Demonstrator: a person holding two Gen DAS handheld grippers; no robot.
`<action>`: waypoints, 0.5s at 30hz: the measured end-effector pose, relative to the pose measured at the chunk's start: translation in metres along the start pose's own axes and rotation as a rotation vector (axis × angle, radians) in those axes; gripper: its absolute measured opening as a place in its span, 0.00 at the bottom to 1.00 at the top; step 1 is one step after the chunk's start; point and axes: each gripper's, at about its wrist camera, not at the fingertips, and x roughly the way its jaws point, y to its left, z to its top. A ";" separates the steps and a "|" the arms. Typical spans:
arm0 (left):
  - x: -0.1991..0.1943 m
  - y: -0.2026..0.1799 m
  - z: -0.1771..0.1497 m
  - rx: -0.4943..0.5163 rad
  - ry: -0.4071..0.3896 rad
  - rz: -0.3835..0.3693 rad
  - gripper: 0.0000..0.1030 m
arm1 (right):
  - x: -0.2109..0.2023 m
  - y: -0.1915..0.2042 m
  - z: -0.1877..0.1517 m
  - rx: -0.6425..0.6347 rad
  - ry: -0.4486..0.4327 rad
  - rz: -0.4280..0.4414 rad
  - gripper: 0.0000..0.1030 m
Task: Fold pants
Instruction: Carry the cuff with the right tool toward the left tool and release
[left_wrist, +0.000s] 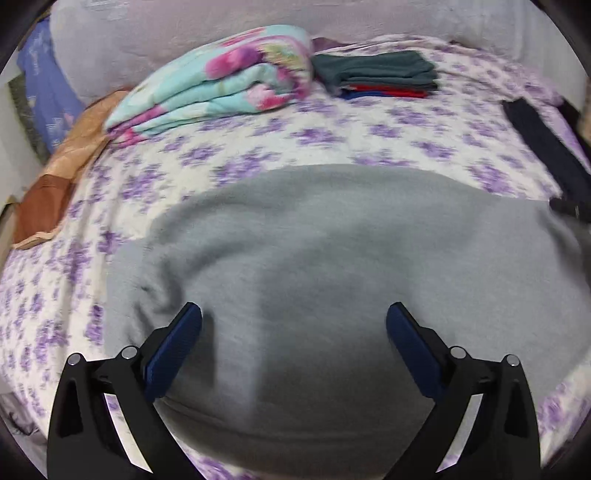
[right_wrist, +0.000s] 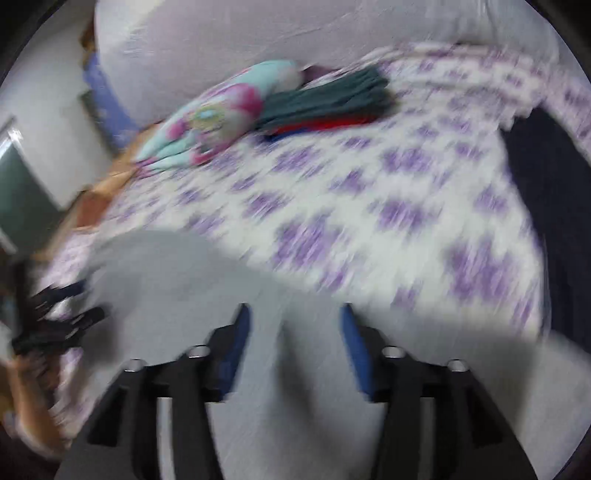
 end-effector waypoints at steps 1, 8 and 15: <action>0.003 -0.001 -0.002 0.006 0.013 0.008 0.95 | -0.001 -0.002 -0.013 0.007 0.022 -0.012 0.59; 0.011 -0.004 -0.006 -0.034 0.070 0.050 0.95 | -0.093 -0.054 -0.075 0.131 -0.103 -0.101 0.54; -0.024 -0.055 -0.003 0.064 -0.034 -0.104 0.95 | -0.168 -0.101 -0.114 0.352 -0.215 -0.255 0.76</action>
